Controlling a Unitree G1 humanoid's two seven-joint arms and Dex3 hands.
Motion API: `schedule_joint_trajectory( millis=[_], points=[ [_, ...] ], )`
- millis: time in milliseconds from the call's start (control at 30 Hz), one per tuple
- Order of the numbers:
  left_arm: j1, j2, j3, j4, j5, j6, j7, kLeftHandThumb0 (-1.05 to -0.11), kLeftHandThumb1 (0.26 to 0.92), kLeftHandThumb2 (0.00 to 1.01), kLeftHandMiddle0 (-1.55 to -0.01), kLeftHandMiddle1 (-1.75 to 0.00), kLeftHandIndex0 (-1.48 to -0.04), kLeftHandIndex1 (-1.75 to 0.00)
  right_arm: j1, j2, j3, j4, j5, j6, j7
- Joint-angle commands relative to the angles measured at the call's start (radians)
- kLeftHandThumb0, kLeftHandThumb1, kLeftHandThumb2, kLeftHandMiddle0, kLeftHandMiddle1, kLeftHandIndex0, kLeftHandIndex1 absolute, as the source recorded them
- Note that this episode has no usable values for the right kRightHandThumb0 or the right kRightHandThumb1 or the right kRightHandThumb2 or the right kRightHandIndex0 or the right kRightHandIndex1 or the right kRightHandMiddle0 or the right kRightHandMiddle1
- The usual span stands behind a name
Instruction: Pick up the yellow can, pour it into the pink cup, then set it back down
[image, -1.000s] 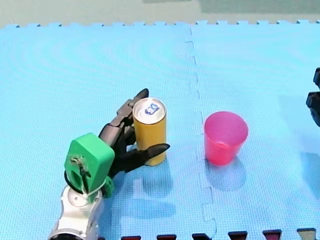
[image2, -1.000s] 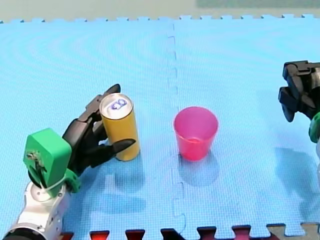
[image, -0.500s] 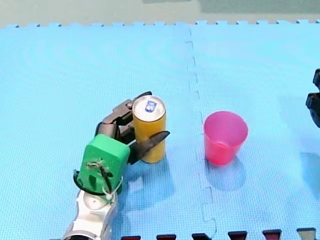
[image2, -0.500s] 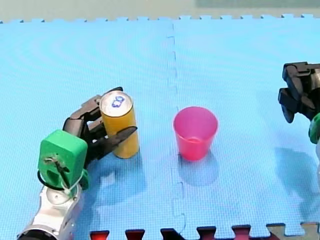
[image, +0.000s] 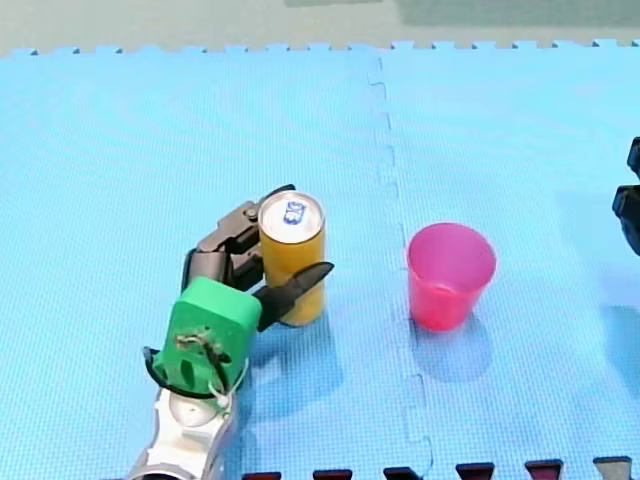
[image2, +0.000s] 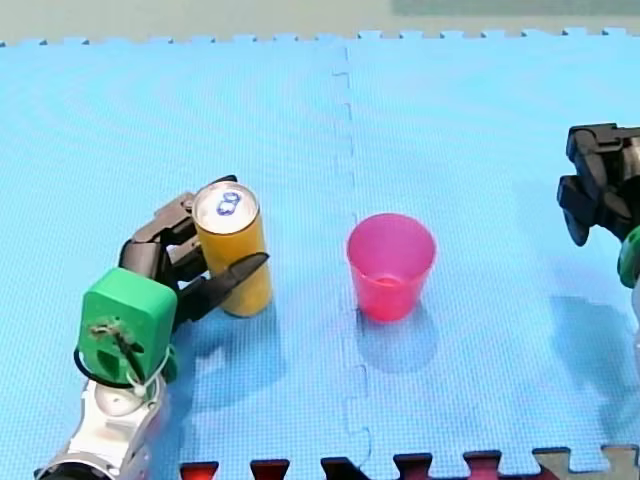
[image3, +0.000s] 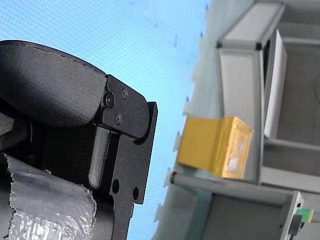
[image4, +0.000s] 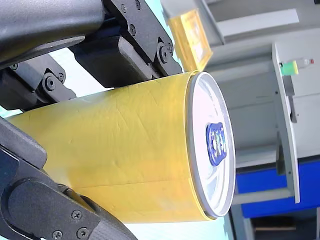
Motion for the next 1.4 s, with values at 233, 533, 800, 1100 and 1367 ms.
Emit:
schedule_joint_trajectory(
  millis=[233,533,800,1100,1367],
  points=[
    [-0.042,-0.002,0.023,-0.101,-0.058,0.017,-0.069,-0.332,0.822,0.00,-1.34,-0.05,-1.19,-0.01,-0.008,0.008,0.003,-0.001,-0.001,-0.004,-0.009],
    [-0.098,-0.025,0.020,-0.151,-0.057,0.050,-0.072,-0.332,0.813,0.00,-1.37,-0.04,-1.20,-0.01,-0.015,0.016,0.006,0.011,-0.005,-0.004,-0.015],
    [-0.123,-0.024,-0.006,-0.174,-0.015,0.068,-0.049,-0.332,0.806,0.00,-1.39,-0.03,-1.22,-0.01,-0.017,0.020,0.007,0.015,-0.010,-0.009,-0.018],
    [-0.147,-0.024,-0.065,-0.182,0.100,0.063,0.064,-0.341,0.802,0.00,-1.39,-0.02,-1.21,0.00,-0.012,0.025,0.008,0.017,-0.014,-0.018,-0.020],
    [-0.206,0.004,-0.153,-0.174,0.286,0.158,0.248,-0.357,0.800,0.00,-1.38,0.00,-1.21,0.00,-0.010,0.030,0.008,0.024,-0.016,-0.021,-0.023]
  ],
)
